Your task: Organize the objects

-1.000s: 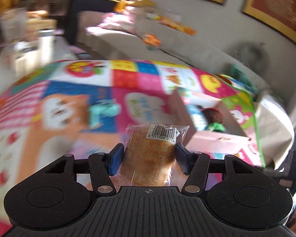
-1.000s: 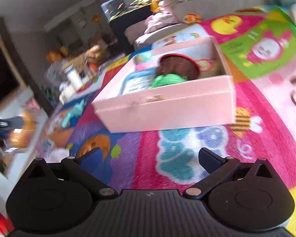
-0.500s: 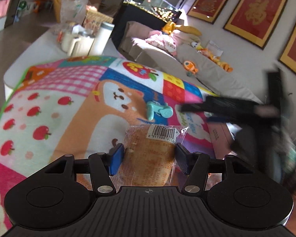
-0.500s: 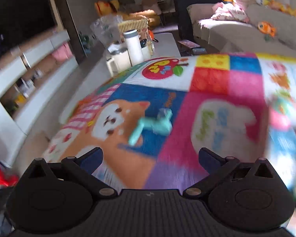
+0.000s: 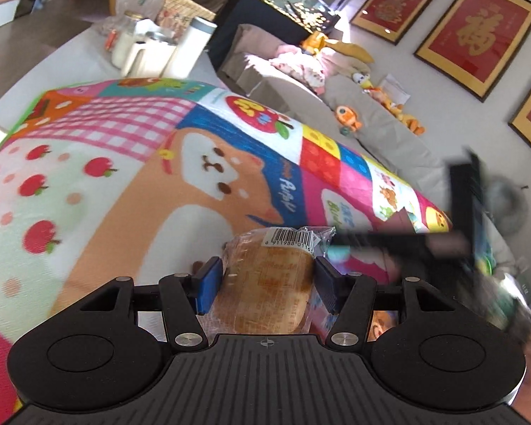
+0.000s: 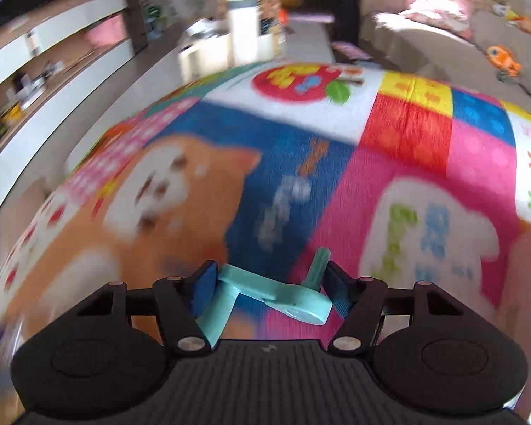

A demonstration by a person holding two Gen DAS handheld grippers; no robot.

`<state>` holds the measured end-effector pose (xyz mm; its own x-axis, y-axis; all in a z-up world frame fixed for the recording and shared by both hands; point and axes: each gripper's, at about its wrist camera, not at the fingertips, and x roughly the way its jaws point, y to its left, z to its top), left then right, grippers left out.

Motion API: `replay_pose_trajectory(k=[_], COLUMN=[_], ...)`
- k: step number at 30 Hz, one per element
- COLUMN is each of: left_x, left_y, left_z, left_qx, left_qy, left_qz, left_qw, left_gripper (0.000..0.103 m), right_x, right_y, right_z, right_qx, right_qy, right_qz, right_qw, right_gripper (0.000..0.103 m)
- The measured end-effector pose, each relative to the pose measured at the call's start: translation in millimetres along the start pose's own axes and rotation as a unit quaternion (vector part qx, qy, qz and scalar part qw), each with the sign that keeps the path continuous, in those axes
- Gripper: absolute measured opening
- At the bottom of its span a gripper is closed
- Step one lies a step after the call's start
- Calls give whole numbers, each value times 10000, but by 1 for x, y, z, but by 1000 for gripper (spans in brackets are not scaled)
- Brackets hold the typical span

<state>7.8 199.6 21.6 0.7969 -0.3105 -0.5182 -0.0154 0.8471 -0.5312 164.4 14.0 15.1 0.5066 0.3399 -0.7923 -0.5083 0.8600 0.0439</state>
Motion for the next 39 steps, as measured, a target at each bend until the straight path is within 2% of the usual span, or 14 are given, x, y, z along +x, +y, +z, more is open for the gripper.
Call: replay_pose_trajectory(k=[4, 7, 9, 12, 15, 19, 20, 23, 26, 28, 31, 34, 36, 39], left_x=[17, 27, 34, 34, 22, -3, -10, -28, -36, -40, -43, -47, -48, -43], left_y=[-18, -37, -49, -67, -80, -86, -87, -93, -104, -114, -128, -143, -153, -170], left_z=[-2, -8, -12, -18, -24, -29, -29, -38, -55, -68, -84, -94, -97, -89], left_qx=[51, 187, 254, 497, 730, 904, 941, 1181, 1632, 1937, 2241, 2393, 2473, 2399], left_qy=[210, 407, 590, 704, 637, 501, 484, 547, 838, 971, 1019, 1054, 1032, 947], left_qz=[-170, -357, -547, -738, -716, -523, -480, -307, -150, -129, -209, -335, -381, -535], left_qw=[9996, 9984, 9964, 9935, 9927, 9933, 9932, 9910, 9829, 9762, 9690, 9646, 9627, 9647], left_gripper=[61, 61, 61, 61, 61, 61, 61, 61, 61, 61, 61, 61, 61, 61], right_x=[-43, -89, -121, -162, -194, -228, -234, -248, -246, -238, -225, -216, -215, -228], right_y=[-4, -8, -15, -25, -37, -47, -51, -56, -43, -30, -16, -8, -5, -7], right_z=[-43, -74, -94, -122, -143, -167, -171, -192, -219, -234, -247, -254, -256, -258], right_qx=[-435, -724, -710, -558, -308, -173, -77, 99, 112, -33, -183, -187, -264, -280], right_qy=[108, -245, -565, -932, -1147, -1592, -1553, -1224, -728, -505, -415, -403, -415, -755], right_qz=[63, -29, -125, -233, -289, -861, -828, -262, 292, 408, 227, 212, 198, 107], right_qw=[9990, 9971, 9958, 9938, 9925, 9833, 9844, 9921, 9969, 9979, 9987, 9988, 9986, 9967], right_gripper=[66, 68, 78, 81, 82, 86, 86, 86, 86, 86, 78, 59, 40, 32])
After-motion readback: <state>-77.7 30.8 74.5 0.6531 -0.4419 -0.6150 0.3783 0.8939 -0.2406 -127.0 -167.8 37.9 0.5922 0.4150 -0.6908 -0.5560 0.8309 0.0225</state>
